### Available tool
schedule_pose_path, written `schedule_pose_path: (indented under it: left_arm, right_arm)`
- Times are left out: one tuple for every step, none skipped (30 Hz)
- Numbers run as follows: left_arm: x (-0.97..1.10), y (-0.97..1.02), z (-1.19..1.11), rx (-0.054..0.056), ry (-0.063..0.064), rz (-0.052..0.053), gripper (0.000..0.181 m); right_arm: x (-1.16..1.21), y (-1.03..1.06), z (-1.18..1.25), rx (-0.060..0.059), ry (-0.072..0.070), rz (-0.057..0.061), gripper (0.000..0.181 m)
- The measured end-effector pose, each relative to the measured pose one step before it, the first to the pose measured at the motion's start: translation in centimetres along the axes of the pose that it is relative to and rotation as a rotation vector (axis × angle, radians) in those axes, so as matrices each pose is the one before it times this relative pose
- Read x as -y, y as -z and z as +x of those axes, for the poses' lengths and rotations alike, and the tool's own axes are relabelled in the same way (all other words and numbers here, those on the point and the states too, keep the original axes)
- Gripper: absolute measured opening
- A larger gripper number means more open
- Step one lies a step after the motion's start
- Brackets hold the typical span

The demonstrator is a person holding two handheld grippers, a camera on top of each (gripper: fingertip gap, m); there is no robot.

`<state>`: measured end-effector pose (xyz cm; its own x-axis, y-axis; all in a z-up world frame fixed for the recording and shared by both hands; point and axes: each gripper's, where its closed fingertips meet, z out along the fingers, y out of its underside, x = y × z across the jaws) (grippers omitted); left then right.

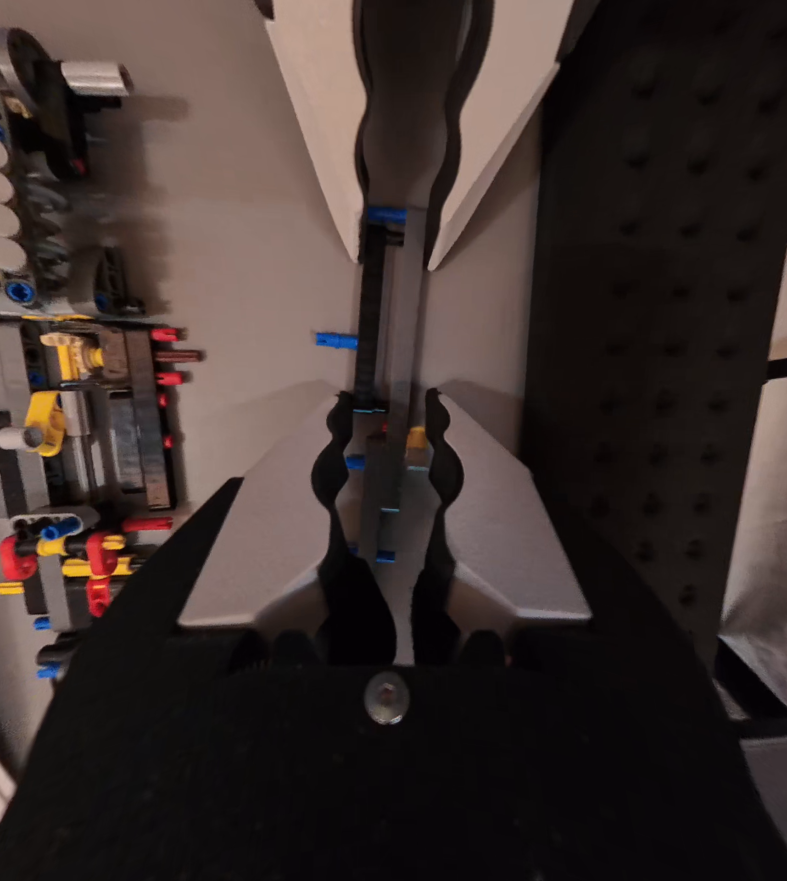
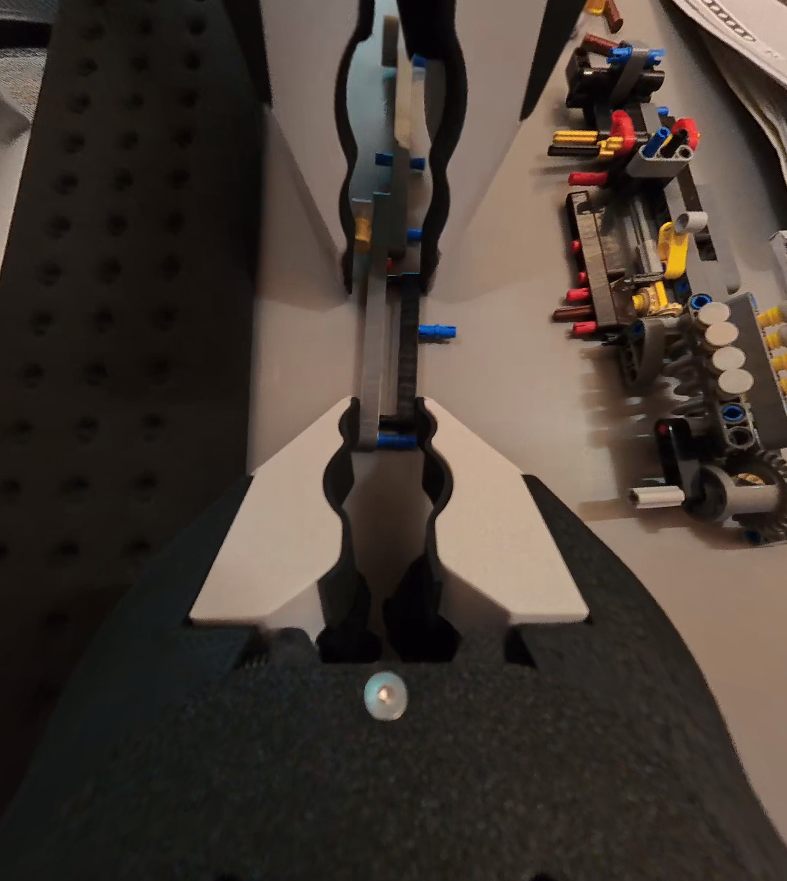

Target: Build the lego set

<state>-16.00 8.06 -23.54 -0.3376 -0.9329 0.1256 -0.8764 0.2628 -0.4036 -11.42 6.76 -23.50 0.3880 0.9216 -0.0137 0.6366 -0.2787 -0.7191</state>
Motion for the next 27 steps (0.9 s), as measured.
schedule_pose_path:
  left_arm:
    - [0.078, 0.050, 0.123, -0.0306, 0.0184, -0.0030, 0.029]
    - [0.063, 0.180, -0.007, -0.0221, 0.0085, -0.0041, 0.030]
    - [0.137, 0.248, -0.425, 0.0074, -0.0007, 0.0012, 0.030]
    - [-0.026, 0.095, -0.501, 0.0192, -0.0083, -0.0120, 0.030]
    - [-0.037, -0.076, 0.163, -0.0140, -0.0126, -0.0141, 0.028]
    - [0.040, -0.153, 0.560, -0.0338, -0.0157, -0.0106, 0.023]
    - [-0.077, -0.233, 0.194, -0.0062, -0.0172, -0.0166, 0.026]
    - [-0.085, -0.060, 0.038, 0.0061, -0.0209, -0.0160, 0.026]
    - [-0.126, -0.010, 0.004, 0.0083, -0.0195, -0.0175, 0.026]
    - [-0.030, -0.014, -0.031, 0.0101, -0.0134, -0.0093, 0.026]
    - [0.007, -0.027, -0.156, 0.0140, -0.0073, -0.0041, 0.026]
    - [0.004, -0.008, -0.023, -0.0004, -0.0002, -0.0002, 0.025]
    - [0.006, 0.022, 0.080, -0.0097, 0.0046, -0.0002, 0.025]
    - [0.003, 0.017, 0.053, -0.0090, 0.0055, -0.0003, 0.025]
    - [0.008, 0.010, 0.002, -0.0070, 0.0067, 0.0004, 0.025]
    - [0.003, 0.009, -0.009, -0.0083, 0.0066, -0.0005, 0.024]
    - [0.016, 0.019, -0.014, -0.0117, 0.0057, -0.0021, 0.024]
    - [0.039, 0.020, -0.062, -0.0131, 0.0146, -0.0019, 0.024]
    - [0.064, 0.011, 0.018, -0.0174, 0.0208, -0.0005, 0.023]
    - [0.085, -0.003, 0.072, -0.0160, 0.0146, 0.0032, 0.022]
    - [0.125, -0.036, 0.063, -0.0090, 0.0079, 0.0068, 0.021]
    - [0.124, -0.058, 0.095, -0.0056, 0.0075, 0.0069, 0.021]
    - [0.045, -0.028, 0.062, -0.0002, 0.0031, 0.0009, 0.021]
    - [-0.001, -0.018, 0.026, 0.0069, 0.0000, -0.0023, 0.021]
    - [-0.001, -0.010, 0.026, 0.0110, -0.0009, -0.0033, 0.021]
    - [-0.018, -0.024, 0.036, 0.0156, -0.0054, -0.0055, 0.021]
    - [-0.054, -0.045, 0.051, 0.0179, -0.0080, -0.0093, 0.023]
  right_arm:
    - [0.005, -0.015, 0.009, -0.0016, 0.0000, 0.0006, 0.022]
    - [-0.009, -0.005, -0.006, 0.0006, -0.0030, 0.0000, 0.022]
    - [0.002, 0.007, -0.004, -0.0001, -0.0096, 0.0009, 0.022]
    - [0.004, 0.001, 0.007, 0.0017, -0.0033, -0.0015, 0.022]
    - [-0.013, -0.004, 0.000, 0.0029, 0.0003, -0.0045, 0.022]
    - [-0.004, 0.009, -0.005, 0.0011, 0.0014, -0.0072, 0.022]
    - [-0.004, -0.003, -0.005, 0.0019, 0.0065, -0.0089, 0.022]
    - [0.011, -0.015, 0.008, 0.0032, 0.0022, -0.0049, 0.022]
    - [0.039, -0.026, -0.003, 0.0051, -0.0043, 0.0033, 0.022]
    - [0.028, -0.004, -0.007, 0.0067, -0.0041, 0.0027, 0.022]
    - [0.010, 0.011, -0.010, 0.0088, -0.0053, 0.0016, 0.022]
    - [0.034, 0.014, -0.009, 0.0114, -0.0094, 0.0045, 0.022]
    - [0.003, 0.048, -0.040, 0.0138, -0.0077, 0.0001, 0.022]
    - [-0.147, 0.186, -0.010, 0.0105, -0.0033, -0.0116, 0.022]
    - [-0.250, 0.267, 0.073, 0.0030, 0.0024, -0.0158, 0.023]
    - [-0.210, 0.200, 0.088, -0.0011, 0.0053, -0.0075, 0.024]
    - [-0.086, 0.077, -0.008, -0.0011, 0.0080, 0.0008, 0.025]
    - [0.035, -0.056, -0.058, -0.0042, 0.0168, 0.0024, 0.025]
    - [0.088, -0.133, -0.099, -0.0075, 0.0249, 0.0034, 0.025]
    - [0.095, -0.145, -0.080, -0.0112, 0.0220, 0.0072, 0.025]
    - [0.063, -0.084, 0.073, -0.0192, 0.0156, 0.0113, 0.024]
    - [0.016, -0.029, 0.049, -0.0120, 0.0047, 0.0137, 0.022]
    - [-0.015, 0.008, -0.002, -0.0012, -0.0039, 0.0087, 0.022]
    - [-0.009, 0.014, 0.002, 0.0026, -0.0062, 0.0084, 0.022]
    - [-0.013, 0.008, 0.011, -0.0009, -0.0062, 0.0067, 0.022]
    - [-0.017, 0.006, 0.001, -0.0018, -0.0062, -0.0015, 0.022]
    - [-0.011, 0.000, 0.008, 0.0016, -0.0026, -0.0032, 0.022]
